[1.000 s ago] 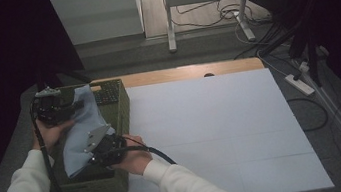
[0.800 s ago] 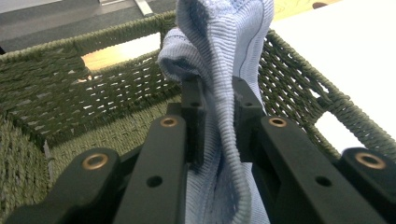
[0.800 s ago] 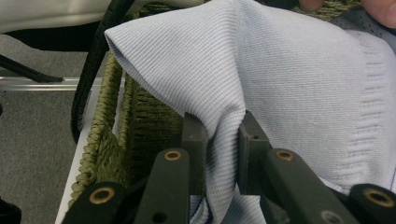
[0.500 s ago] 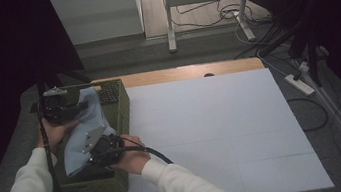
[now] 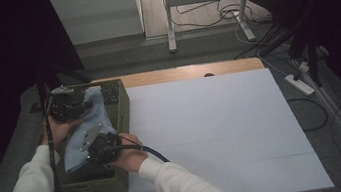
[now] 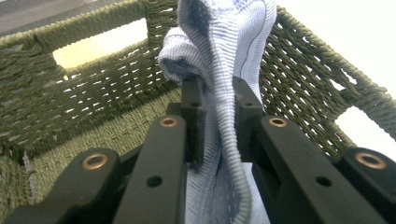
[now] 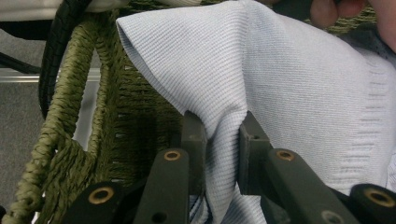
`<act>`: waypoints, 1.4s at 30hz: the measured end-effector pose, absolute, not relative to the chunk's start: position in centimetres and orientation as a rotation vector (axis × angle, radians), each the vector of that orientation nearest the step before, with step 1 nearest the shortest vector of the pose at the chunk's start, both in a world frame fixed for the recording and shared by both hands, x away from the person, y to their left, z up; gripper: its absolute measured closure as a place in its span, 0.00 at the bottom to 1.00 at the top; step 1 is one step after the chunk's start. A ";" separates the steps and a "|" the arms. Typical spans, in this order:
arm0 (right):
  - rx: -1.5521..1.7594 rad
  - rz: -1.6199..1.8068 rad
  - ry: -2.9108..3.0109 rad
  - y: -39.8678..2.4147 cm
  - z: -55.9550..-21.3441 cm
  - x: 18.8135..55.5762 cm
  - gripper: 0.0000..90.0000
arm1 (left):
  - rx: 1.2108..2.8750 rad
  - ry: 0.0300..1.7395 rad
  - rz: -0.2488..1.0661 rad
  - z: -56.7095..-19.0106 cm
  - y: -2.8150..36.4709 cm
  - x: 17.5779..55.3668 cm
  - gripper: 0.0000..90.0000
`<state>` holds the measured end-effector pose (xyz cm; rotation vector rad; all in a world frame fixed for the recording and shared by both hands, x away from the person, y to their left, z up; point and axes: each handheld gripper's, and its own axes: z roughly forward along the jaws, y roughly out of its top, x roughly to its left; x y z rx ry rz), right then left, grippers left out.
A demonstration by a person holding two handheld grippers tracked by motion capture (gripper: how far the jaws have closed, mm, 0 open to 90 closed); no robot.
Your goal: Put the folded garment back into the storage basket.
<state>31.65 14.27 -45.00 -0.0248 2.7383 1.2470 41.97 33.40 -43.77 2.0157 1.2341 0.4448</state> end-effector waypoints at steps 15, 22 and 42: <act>-0.003 1.227 2.706 14.7 -45.2 31.6 0.49 | 2.064 1.282 0.390 -44.7 32.9 42.7 0.28; 0.046 1.283 2.674 13.6 -44.3 31.9 0.45 | 2.020 1.285 0.381 -44.3 33.3 42.3 0.26; 0.189 1.394 2.628 8.7 -43.4 33.2 0.47 | 1.965 1.213 0.368 -42.7 33.0 40.4 0.32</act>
